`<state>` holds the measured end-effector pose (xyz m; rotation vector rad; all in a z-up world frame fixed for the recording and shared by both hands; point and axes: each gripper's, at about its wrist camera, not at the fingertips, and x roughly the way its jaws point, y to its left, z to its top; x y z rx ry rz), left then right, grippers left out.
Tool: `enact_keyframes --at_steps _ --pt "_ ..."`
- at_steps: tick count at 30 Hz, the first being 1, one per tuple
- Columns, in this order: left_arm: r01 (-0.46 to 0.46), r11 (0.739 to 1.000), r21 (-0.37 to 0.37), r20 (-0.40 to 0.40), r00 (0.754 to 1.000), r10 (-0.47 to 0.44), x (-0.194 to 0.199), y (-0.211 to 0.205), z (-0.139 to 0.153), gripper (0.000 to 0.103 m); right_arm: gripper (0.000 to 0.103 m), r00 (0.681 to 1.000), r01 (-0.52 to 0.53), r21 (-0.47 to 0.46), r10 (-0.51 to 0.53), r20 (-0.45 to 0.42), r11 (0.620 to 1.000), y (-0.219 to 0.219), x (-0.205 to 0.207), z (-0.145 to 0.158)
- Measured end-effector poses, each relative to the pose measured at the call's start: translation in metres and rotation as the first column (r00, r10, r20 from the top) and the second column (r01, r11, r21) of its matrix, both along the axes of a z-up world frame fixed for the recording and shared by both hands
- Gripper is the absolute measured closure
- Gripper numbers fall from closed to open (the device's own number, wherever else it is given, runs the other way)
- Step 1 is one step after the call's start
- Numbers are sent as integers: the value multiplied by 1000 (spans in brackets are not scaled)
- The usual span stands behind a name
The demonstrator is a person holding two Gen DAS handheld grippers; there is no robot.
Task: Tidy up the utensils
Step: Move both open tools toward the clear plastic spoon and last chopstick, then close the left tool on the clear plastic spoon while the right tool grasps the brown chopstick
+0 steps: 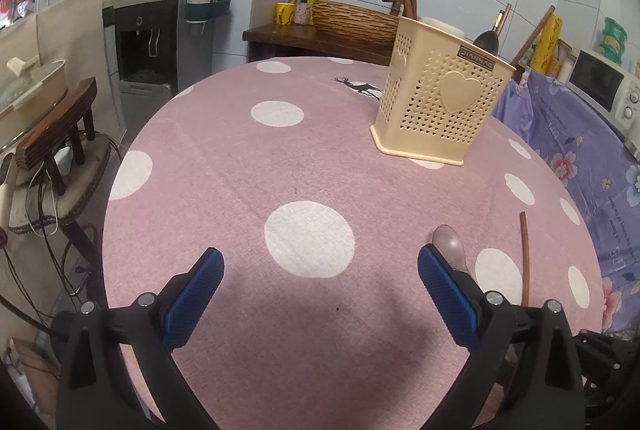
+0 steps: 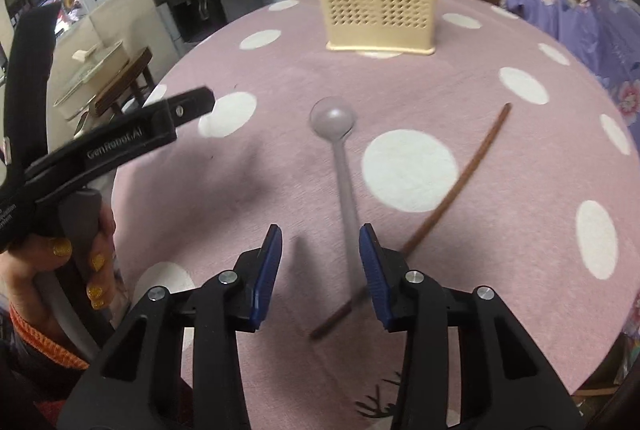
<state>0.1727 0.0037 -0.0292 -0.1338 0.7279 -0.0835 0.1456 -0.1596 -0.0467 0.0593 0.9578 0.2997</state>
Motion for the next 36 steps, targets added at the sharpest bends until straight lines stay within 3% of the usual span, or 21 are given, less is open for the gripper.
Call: enact_keyframes --at_steps 6,13,18,20,26,31,36 --pt "-11 1000 -1 11 1000 11 -2 7 4 6 61 999 16 24 -15 -43 1000 3 9 -8" --pt "-44 999 -7 21 999 44 -2 17 9 7 61 995 -78 128 86 -56 989 30 2 -6" --pt "-53 999 -13 19 998 53 0 21 9 6 61 998 59 5 -59 6 998 11 -3 1" --pt "-48 999 -19 15 999 49 1 19 8 6 61 998 60 -28 -60 9 998 6 -8 1" --pt "-26 1000 -14 14 1000 26 2 10 8 6 61 996 -20 132 31 -83 991 9 -13 -8" --pt "-24 1000 -7 13 1000 24 2 10 8 6 62 994 -13 76 21 -103 997 7 -17 -7" --pt "-12 1000 -7 6 1000 12 2 6 7 6 59 985 142 -68 -148 -84 988 -40 -22 0"
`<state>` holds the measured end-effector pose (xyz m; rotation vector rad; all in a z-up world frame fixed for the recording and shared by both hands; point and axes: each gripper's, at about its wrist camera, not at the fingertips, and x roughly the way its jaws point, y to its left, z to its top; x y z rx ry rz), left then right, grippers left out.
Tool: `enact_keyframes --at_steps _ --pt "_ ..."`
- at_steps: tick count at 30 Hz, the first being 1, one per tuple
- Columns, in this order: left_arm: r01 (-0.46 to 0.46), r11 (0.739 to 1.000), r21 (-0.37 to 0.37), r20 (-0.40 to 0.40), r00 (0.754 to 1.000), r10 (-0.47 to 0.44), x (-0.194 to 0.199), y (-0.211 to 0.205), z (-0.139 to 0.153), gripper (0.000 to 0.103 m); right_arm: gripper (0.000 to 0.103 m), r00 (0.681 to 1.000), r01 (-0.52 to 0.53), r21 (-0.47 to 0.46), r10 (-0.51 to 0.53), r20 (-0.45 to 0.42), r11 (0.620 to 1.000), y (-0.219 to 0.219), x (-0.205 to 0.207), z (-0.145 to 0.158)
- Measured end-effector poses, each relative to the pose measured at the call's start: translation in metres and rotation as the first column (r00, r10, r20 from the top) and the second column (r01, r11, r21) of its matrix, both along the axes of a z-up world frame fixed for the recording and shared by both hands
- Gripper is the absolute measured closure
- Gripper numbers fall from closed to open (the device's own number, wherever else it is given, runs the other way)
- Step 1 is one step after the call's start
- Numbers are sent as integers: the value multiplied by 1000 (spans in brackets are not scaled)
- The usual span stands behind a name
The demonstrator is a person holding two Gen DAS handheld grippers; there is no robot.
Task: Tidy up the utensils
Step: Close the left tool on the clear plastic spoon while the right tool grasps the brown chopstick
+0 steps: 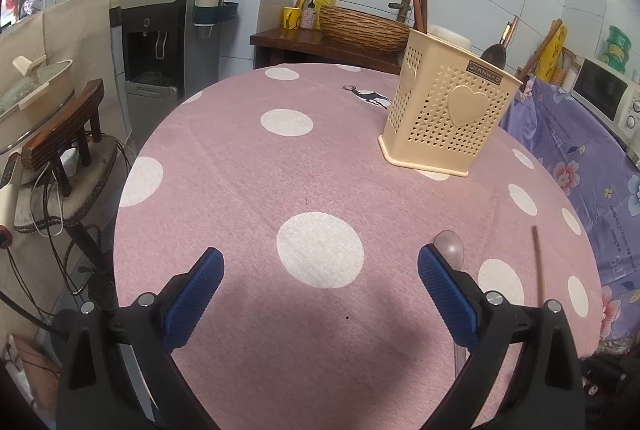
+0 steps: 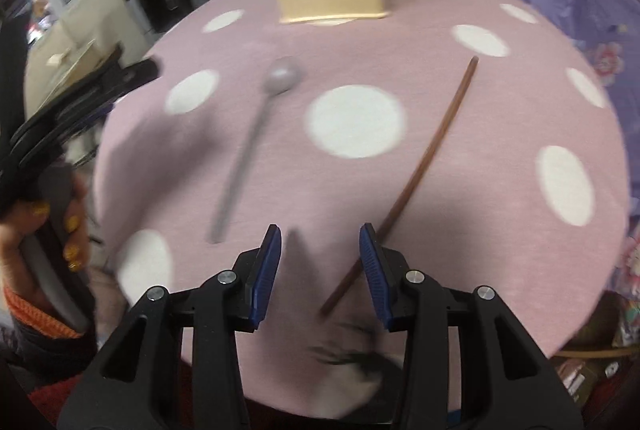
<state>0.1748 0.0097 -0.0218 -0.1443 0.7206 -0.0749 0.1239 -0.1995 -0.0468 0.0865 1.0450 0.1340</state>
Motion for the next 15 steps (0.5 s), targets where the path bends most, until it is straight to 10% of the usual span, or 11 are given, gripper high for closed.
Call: enact_keyframes --at_steps 15 --pt "165 985 44 -102 982 -160 4 -51 -16 16 60 938 330 -6 -327 119 944 -97 24 0"
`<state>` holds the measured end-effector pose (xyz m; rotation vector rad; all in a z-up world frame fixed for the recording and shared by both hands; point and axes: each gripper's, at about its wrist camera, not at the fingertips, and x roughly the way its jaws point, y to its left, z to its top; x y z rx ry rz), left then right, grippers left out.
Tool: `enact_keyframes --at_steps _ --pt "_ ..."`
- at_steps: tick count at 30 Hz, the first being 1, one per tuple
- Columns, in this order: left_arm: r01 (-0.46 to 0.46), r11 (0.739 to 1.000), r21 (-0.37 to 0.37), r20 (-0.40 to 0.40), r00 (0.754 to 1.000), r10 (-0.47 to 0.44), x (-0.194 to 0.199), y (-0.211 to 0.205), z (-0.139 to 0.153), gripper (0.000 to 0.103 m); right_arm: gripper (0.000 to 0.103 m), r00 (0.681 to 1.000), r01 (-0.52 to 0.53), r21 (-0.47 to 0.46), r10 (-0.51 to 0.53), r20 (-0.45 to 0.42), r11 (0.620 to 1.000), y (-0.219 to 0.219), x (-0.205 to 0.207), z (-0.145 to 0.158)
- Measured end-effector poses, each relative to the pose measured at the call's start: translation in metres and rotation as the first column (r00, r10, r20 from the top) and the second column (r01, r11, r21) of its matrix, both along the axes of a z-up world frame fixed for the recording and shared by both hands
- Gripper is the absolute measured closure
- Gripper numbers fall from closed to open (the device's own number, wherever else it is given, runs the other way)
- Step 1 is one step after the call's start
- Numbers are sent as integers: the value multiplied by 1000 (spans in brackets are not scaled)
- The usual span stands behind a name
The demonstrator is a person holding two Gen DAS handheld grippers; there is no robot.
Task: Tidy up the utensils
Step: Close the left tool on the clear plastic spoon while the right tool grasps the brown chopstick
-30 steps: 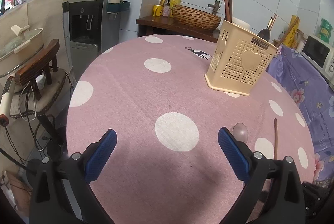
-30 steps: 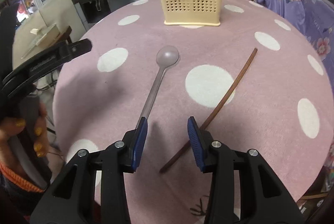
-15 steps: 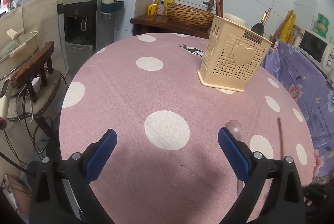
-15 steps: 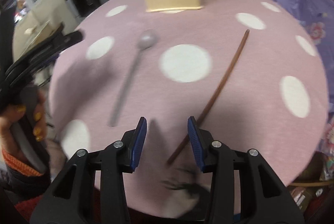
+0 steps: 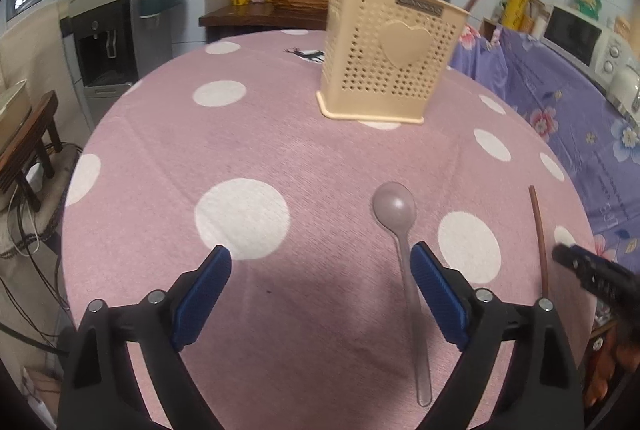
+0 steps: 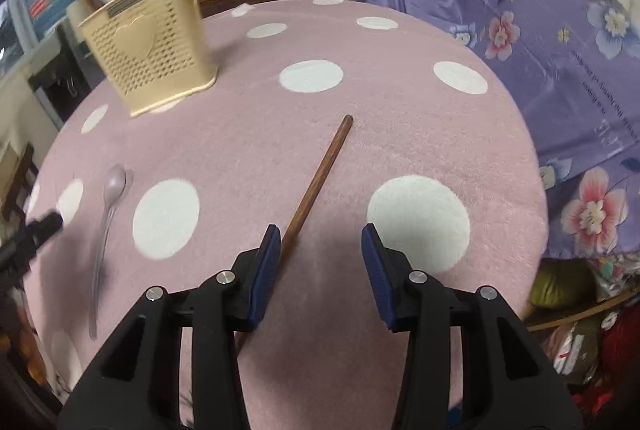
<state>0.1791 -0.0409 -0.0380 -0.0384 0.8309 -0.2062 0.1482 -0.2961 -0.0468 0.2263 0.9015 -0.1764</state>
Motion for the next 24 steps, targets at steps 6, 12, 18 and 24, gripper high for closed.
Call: enact_keyframes --at_steps 6,12,18,24 --pt "35 999 34 -19 999 -35 7 -19 -3 21 67 1000 3 -30 -3 -16 1000 3 28 -3" --pt "79 992 97 -52 996 -74 19 -46 -12 34 80 999 18 -52 -20 -32 998 5 46 -11" --pt "73 985 153 -75 995 -62 35 -65 -20 41 86 999 22 -34 -23 -42 999 2 62 -10" --pt "79 981 175 -85 994 -64 47 -76 -19 58 91 998 18 -43 -20 -51 999 4 79 -9"
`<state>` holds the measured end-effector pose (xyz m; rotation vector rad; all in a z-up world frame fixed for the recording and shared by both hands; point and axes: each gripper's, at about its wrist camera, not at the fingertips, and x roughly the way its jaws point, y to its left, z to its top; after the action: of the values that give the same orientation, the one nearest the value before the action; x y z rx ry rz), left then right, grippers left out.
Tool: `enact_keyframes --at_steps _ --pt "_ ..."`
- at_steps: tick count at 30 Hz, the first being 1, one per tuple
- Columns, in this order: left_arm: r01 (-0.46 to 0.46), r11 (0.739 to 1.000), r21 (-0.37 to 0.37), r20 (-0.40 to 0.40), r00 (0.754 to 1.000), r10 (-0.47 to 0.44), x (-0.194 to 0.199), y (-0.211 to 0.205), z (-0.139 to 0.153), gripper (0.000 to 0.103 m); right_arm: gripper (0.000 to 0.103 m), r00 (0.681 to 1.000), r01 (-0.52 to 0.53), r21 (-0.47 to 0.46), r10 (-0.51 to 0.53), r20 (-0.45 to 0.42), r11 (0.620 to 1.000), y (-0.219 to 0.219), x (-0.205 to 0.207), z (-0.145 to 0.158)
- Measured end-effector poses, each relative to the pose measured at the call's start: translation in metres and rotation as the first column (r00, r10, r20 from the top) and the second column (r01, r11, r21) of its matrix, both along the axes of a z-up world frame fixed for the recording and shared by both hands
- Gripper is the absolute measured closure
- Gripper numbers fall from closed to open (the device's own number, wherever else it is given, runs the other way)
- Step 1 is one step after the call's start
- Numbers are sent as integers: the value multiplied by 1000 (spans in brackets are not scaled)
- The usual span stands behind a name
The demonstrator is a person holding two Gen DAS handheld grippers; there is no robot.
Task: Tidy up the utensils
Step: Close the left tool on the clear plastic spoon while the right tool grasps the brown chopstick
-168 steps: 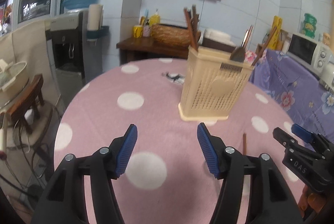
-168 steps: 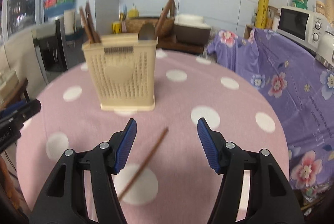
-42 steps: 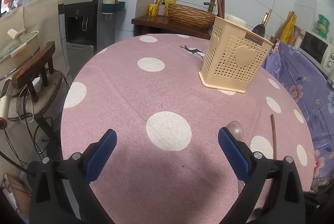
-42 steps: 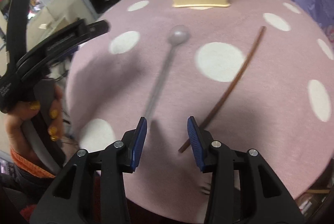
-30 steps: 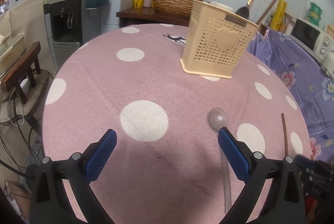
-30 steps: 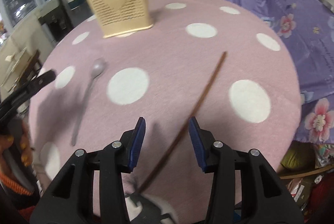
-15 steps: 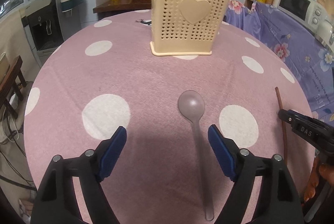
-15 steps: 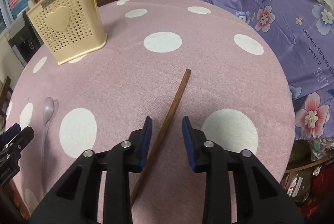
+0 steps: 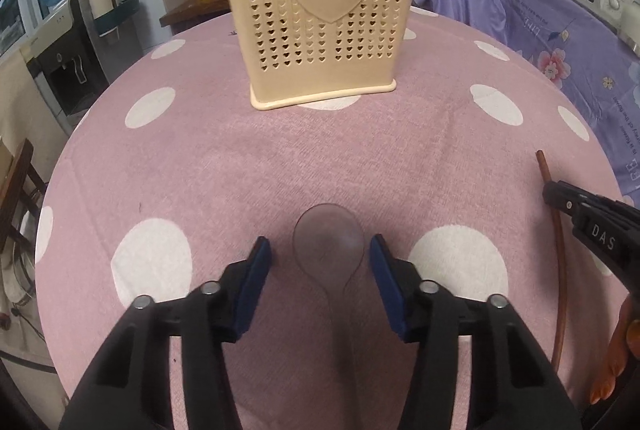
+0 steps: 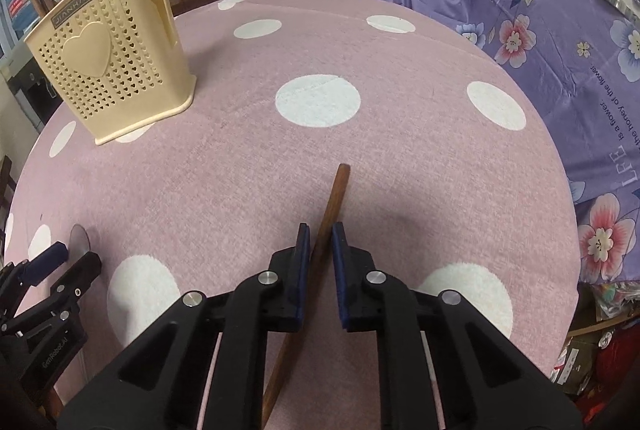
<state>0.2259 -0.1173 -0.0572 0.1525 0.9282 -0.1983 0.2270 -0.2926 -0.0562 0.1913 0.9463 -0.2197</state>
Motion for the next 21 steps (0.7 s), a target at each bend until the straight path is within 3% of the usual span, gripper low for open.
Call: enact_keyframes --at_steps 2,8,11,16,21 --pt "9 1000 8 -3 1000 -9 1 -5 1 66 92 1000 -1 11 1 0 1000 0 5 1" --pt "14 1000 27 4 1000 -15 4 -13 1 67 92 999 -36 -4 36 4 999 9 14 1" --pt "29 1000 8 -2 1000 -29 6 -12 2 67 93 999 -48 55 47 13 997 5 16 2" --pt "37 997 -71 45 998 -34 7 -3 18 67 94 995 -71 149 61 74 986 -2 14 11" --pt "44 987 -152 131 991 -24 6 9 51 67 95 979 -105 183 70 193 978 -5 1 48"
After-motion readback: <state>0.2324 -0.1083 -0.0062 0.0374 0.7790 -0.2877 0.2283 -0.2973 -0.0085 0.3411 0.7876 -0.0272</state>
